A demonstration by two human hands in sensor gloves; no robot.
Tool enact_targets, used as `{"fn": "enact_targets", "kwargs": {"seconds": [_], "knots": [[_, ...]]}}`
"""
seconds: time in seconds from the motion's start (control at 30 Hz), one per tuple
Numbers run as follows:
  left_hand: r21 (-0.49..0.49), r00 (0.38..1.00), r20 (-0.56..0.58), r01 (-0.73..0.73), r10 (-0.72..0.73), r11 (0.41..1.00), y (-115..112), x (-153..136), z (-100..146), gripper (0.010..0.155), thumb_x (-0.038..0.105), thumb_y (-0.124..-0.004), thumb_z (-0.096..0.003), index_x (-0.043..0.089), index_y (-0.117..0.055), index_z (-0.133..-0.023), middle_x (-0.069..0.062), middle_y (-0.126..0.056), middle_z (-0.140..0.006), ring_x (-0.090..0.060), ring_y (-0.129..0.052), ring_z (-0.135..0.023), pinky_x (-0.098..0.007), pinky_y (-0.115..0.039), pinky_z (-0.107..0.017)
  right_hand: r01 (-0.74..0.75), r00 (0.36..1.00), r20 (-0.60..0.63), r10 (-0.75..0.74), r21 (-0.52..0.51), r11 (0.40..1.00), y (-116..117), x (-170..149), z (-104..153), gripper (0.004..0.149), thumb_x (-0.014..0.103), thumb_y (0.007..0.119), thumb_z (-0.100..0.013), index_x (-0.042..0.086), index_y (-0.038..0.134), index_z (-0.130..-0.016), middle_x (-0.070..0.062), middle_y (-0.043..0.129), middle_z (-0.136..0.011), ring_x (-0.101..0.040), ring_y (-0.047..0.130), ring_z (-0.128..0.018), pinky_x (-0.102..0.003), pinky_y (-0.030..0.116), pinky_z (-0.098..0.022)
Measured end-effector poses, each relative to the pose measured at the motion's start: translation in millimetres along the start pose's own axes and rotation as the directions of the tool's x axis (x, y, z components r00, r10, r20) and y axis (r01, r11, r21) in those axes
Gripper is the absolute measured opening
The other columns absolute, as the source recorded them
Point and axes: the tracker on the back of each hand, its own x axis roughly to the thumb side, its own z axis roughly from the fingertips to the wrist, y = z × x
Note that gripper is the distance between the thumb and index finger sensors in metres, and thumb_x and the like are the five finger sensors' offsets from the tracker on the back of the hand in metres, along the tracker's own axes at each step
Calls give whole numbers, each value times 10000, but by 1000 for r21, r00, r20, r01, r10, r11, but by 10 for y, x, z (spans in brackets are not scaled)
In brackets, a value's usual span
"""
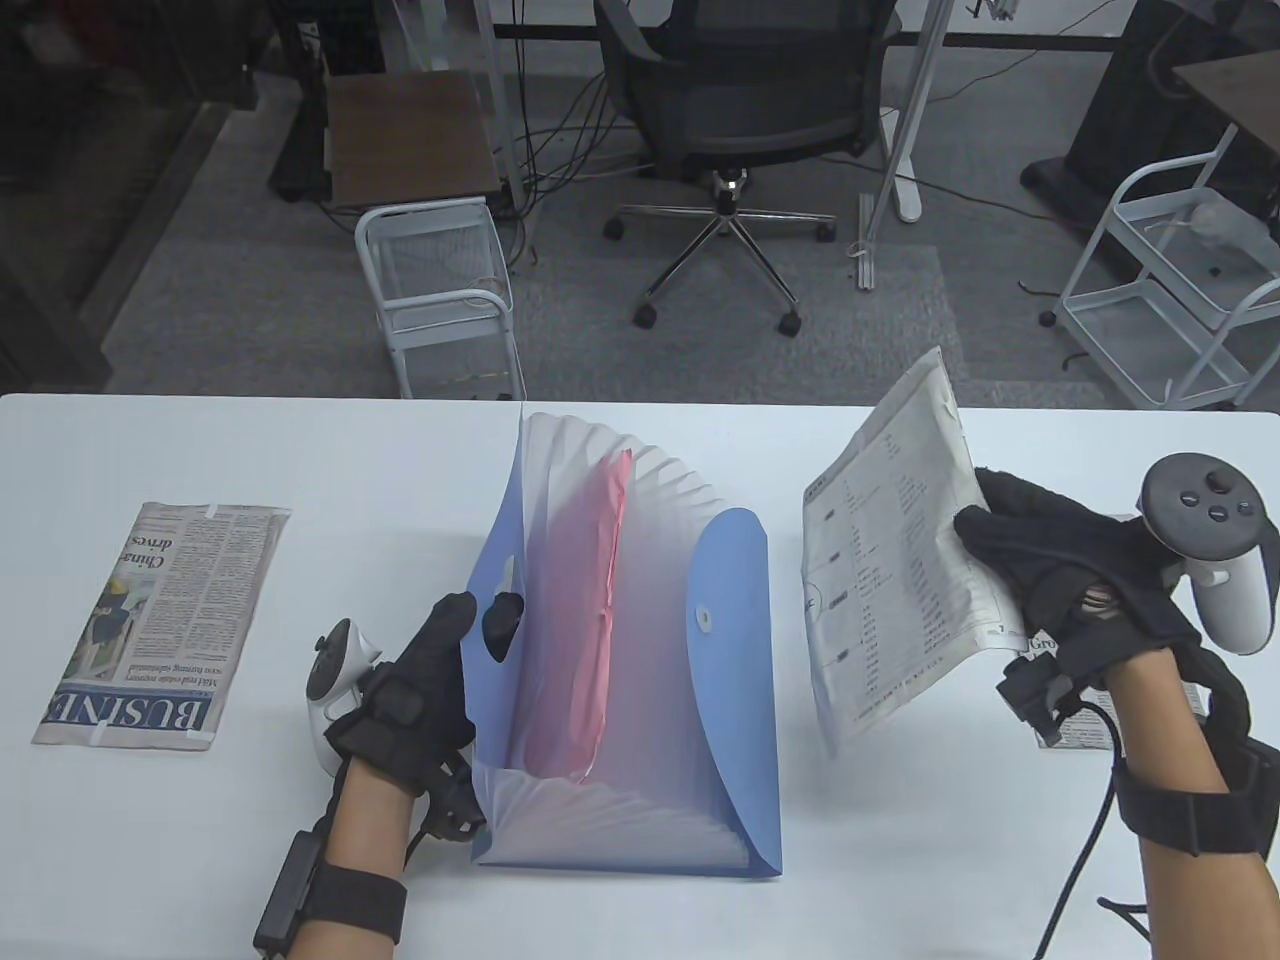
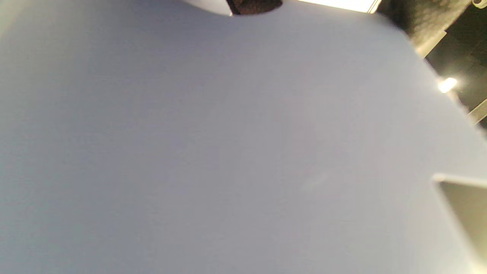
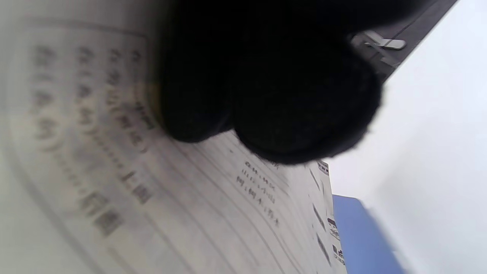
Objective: Sort materials into accordion folder compartments
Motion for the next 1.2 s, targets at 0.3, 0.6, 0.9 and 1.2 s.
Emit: {"fn": "enact_targets", "kwargs": {"seconds": [0.3, 0.6, 0.9, 1.2], "knots": [[-4, 1000, 5, -16, 16, 1000, 1, 6, 8, 794, 711, -622, -645, 37, -519, -1052, -370, -2, -1181, -627, -14, -1006, -709, -229, -625, 85, 981, 160, -108, 149, 985, 233, 570, 193, 555, 338, 804, -577, 30, 639, -1009, 24, 1046, -448, -257, 1068, -185, -280, 879, -55], [-6, 1000, 7, -17, 17, 1000, 17, 11, 10, 796, 713, -618, -647, 36, -516, -1053, -372, -3, -1181, -628, -11, -1005, -710, -227, -625, 45, 979, 188, -85, 205, 978, 446, 736, 182, 553, 336, 800, -580, 29, 638, -1011, 23, 1045, -452, -255, 1068, -187, -280, 880, -57], [-12, 1000, 2, -11, 11, 1000, 27, 13, 5, 795, 711, -616, -648, 36, -515, -1053, -372, 30, -1179, -630, -8, -1003, -711, -226, -626, 45, 983, 161, -83, 228, 973, 508, 673, 104, 551, 338, 792, -583, 27, 636, -1012, 26, 1045, -456, -254, 1069, -191, -279, 881, -60], [-11, 1000, 2, -9, 9, 1000, 30, 9, 1, 793, 710, -618, -647, 36, -517, -1052, -371, 31, -1180, -628, -8, -1004, -709, -226, -626, 72, 993, 78, -91, 223, 972, 692, 548, -38, 552, 333, 784, -588, 21, 628, -1016, 21, 1045, -466, -257, 1066, -192, -281, 879, -59]]}}
